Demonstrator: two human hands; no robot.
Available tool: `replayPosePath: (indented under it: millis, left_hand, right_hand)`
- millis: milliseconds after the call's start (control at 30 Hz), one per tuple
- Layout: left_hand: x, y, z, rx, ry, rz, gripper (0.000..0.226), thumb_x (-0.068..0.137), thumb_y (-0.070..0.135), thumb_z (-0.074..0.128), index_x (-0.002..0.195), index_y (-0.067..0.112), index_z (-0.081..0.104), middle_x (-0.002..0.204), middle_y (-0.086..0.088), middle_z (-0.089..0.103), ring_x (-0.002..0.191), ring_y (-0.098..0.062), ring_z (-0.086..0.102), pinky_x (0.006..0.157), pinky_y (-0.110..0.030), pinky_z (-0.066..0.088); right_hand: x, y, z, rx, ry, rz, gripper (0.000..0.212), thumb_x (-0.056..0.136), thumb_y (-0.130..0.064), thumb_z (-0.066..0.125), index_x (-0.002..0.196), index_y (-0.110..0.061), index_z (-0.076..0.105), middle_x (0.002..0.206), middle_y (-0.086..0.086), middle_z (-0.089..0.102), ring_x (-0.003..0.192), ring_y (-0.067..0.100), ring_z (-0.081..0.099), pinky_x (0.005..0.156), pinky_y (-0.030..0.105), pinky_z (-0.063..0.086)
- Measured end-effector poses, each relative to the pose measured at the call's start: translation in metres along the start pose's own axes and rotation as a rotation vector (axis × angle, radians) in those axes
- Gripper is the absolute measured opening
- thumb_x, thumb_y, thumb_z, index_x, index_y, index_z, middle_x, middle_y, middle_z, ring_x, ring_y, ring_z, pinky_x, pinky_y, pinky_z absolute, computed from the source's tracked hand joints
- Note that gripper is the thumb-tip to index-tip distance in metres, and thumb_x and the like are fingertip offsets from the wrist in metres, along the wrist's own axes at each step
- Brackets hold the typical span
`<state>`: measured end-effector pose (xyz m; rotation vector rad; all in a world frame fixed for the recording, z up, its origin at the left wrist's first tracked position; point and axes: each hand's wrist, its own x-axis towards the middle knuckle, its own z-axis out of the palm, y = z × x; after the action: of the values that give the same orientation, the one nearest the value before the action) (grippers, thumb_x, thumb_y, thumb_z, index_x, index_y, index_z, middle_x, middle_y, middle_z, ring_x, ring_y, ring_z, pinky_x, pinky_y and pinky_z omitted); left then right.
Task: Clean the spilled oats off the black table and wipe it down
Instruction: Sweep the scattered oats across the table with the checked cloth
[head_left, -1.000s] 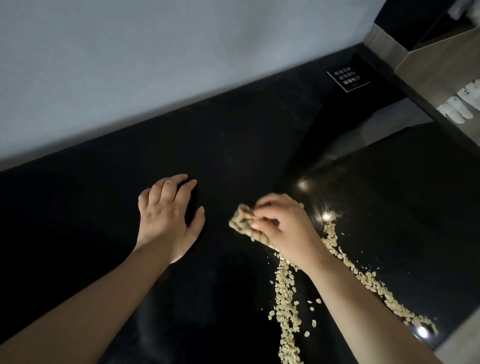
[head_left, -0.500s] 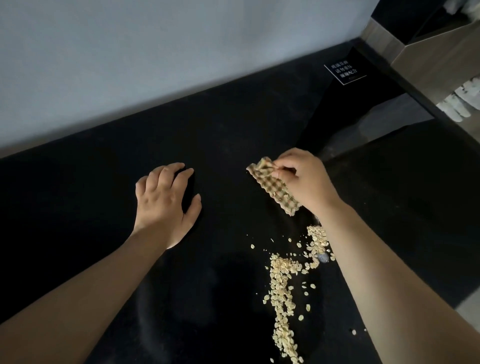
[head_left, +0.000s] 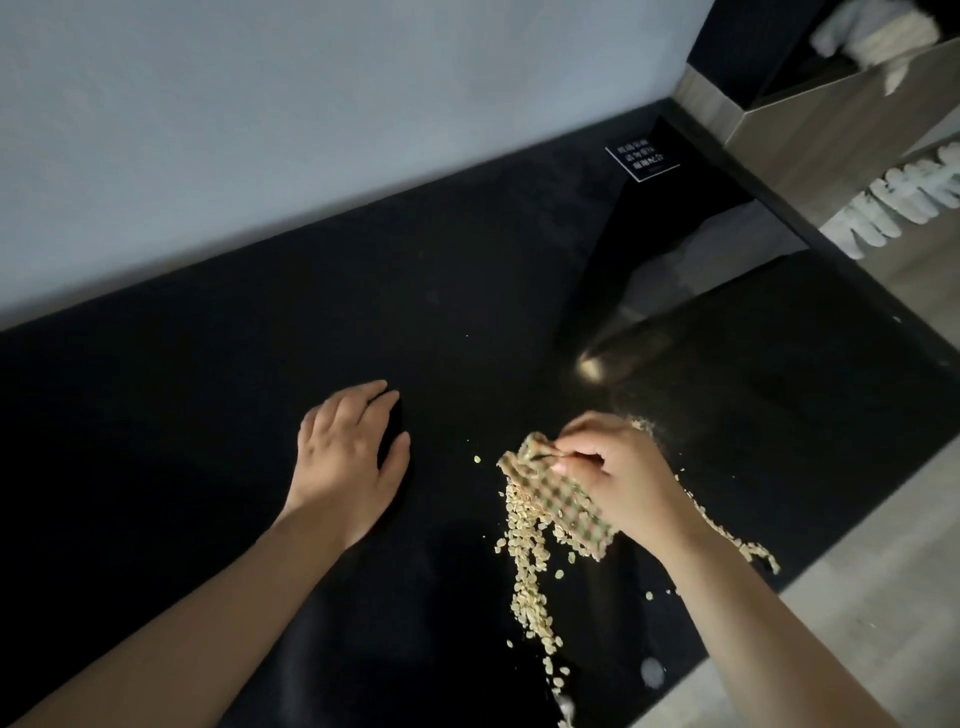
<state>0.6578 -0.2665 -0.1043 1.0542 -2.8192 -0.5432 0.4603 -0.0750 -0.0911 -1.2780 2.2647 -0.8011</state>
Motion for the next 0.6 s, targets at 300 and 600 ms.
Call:
replayPosePath:
  millis: [300,600]
  left_hand:
    - [-0.038,-0.023,-0.003,0.012,0.017,-0.025,0.048,0.090,0.033,0.056,0.134,0.012,0.052,0.140,-0.002,0.046,0.133,-0.021,0.038,0.111,-0.038,0.019]
    - [-0.040,-0.051,0.000,0.048,0.046,0.015,0.059,0.087,0.046,0.035,0.128,0.010,0.057,0.135,-0.003,0.051,0.127,-0.018,0.039,0.108,-0.046,0.031]
  right_hand:
    - [0.085,-0.049,0.006,0.034,0.344,-0.171,0.009,0.085,-0.009,0.065,0.091,-0.011,0.071,0.094,-0.001,0.064,0.090,0.020,0.059,0.082,0.042,0.050]
    - [0.144,-0.039,0.071,-0.121,0.280,-0.032,0.013,0.086,-0.016,0.067,0.097,-0.011,0.072,0.105,0.003,0.062,0.099,0.021,0.055,0.090,0.044,0.047]
